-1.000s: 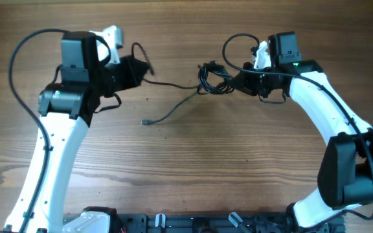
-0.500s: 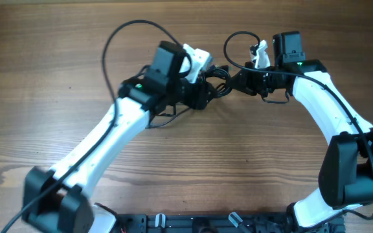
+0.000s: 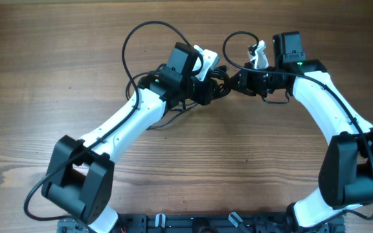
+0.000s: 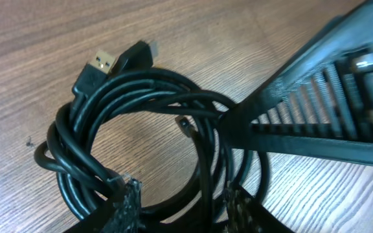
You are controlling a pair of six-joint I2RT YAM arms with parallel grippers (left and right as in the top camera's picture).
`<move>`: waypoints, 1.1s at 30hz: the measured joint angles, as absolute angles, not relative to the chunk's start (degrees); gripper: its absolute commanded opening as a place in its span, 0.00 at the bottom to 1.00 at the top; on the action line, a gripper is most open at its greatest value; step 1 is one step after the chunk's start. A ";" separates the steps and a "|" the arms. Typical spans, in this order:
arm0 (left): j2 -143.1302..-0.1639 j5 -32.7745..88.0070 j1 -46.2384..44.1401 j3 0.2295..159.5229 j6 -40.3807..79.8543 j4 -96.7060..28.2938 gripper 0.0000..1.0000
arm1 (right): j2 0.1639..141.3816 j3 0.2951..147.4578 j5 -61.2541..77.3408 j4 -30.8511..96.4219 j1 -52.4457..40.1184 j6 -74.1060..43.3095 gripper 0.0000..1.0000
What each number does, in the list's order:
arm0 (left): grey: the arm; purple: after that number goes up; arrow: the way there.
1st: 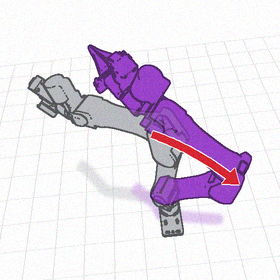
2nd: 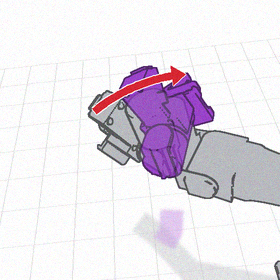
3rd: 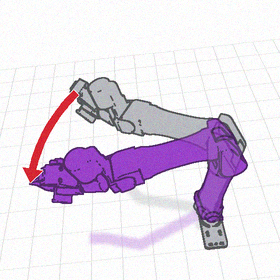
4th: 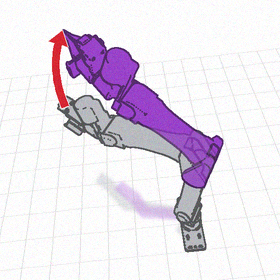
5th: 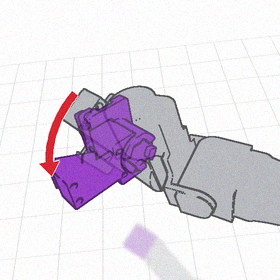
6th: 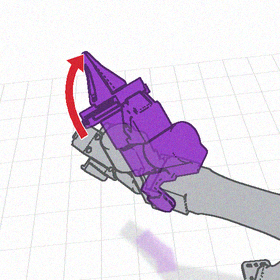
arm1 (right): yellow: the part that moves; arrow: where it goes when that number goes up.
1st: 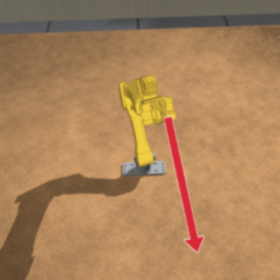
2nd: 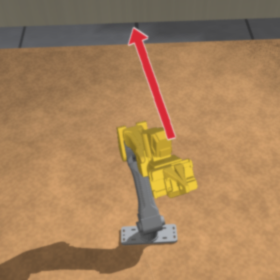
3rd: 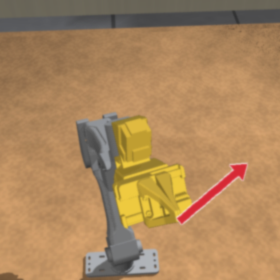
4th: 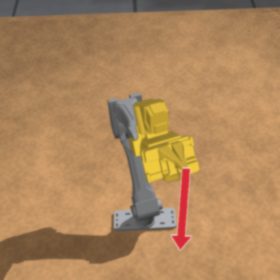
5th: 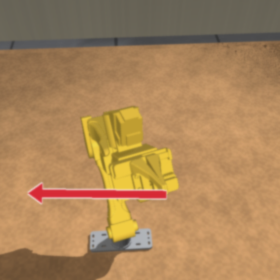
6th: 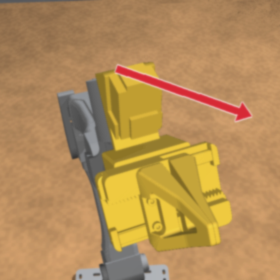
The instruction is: Untangle cables
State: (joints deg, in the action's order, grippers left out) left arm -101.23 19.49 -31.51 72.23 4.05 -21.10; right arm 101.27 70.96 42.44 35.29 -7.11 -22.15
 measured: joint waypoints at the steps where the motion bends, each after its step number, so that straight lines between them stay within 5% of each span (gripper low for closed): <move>1: -101.60 19.40 -31.51 72.23 3.95 -21.08 0.35 | 101.27 70.96 42.44 35.29 -7.11 -22.15 0.04; 8: -102.63 19.38 -31.51 72.23 4.36 -20.10 0.25 | 101.27 70.96 42.44 35.31 -7.11 -22.15 0.04; 10: -103.13 19.38 -31.68 72.27 4.80 -20.05 0.04 | 101.27 70.96 42.44 35.29 -7.11 -22.15 0.04; 22: -98.80 19.14 -24.56 72.27 20.27 -21.23 0.04 | 101.27 70.96 40.88 35.27 -7.14 -24.21 0.04; 33: -88.97 21.12 -17.32 72.77 37.28 -46.61 0.04 | 101.27 70.83 43.22 28.86 -7.94 -28.29 0.04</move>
State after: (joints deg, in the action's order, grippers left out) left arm -88.97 21.12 -17.32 72.77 37.28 -46.61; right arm 101.27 70.83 43.22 28.86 -7.94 -28.29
